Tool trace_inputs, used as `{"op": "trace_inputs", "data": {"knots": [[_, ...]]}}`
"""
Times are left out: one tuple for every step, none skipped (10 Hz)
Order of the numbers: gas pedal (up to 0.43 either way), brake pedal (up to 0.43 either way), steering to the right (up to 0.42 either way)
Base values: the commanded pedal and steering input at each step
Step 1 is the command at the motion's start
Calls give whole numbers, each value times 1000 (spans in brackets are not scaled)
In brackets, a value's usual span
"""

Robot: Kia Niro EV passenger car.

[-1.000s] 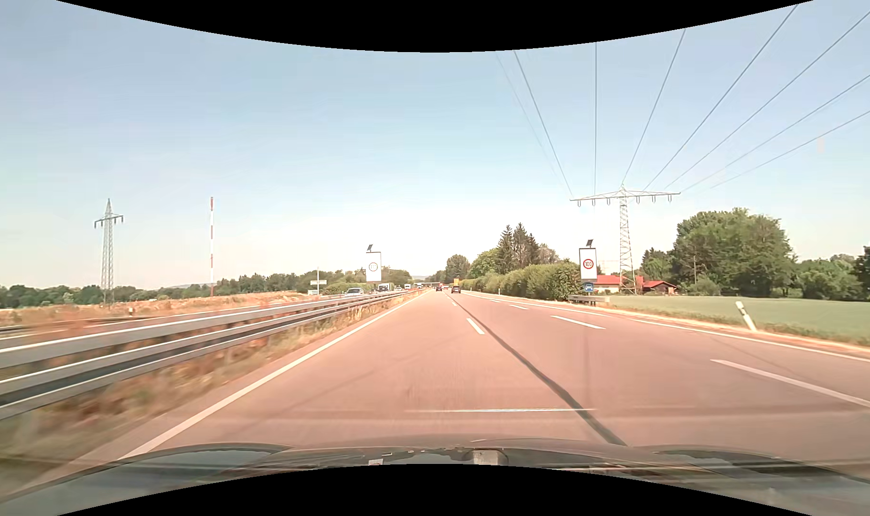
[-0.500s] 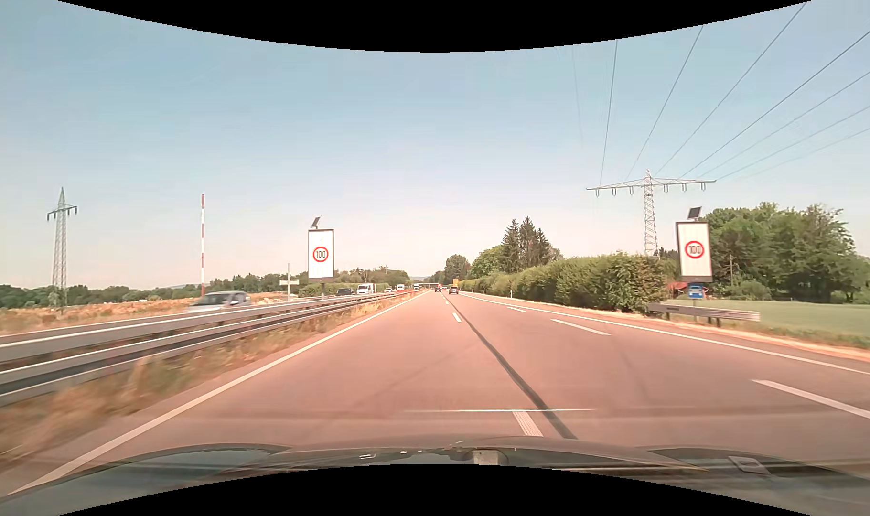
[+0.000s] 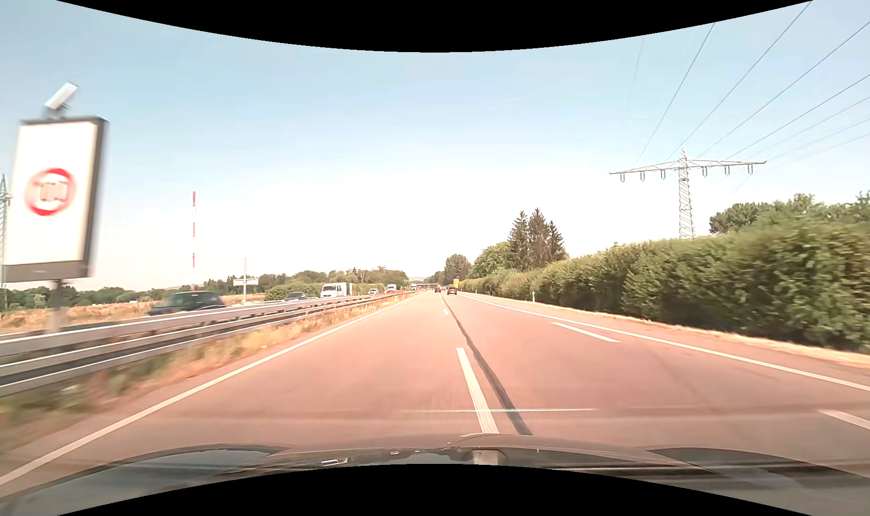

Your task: Follow the waypoints while adhering to traffic rules and regulations

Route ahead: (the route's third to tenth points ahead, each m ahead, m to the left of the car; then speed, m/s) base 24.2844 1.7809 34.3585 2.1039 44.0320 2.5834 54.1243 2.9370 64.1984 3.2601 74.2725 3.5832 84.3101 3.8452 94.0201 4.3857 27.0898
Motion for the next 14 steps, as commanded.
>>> {"op": "trace_inputs", "data": {"knots": [[177, 0, -1], [177, 0, -1], [177, 0, -1], [177, 0, -1], [177, 0, -1], [177, 0, -1], [177, 0, -1], [177, 0, -1], [177, 0, -2], [177, 0, -1], [177, 0, -2], [177, 0, -2], [177, 0, -2], [177, 0, -2]]}}
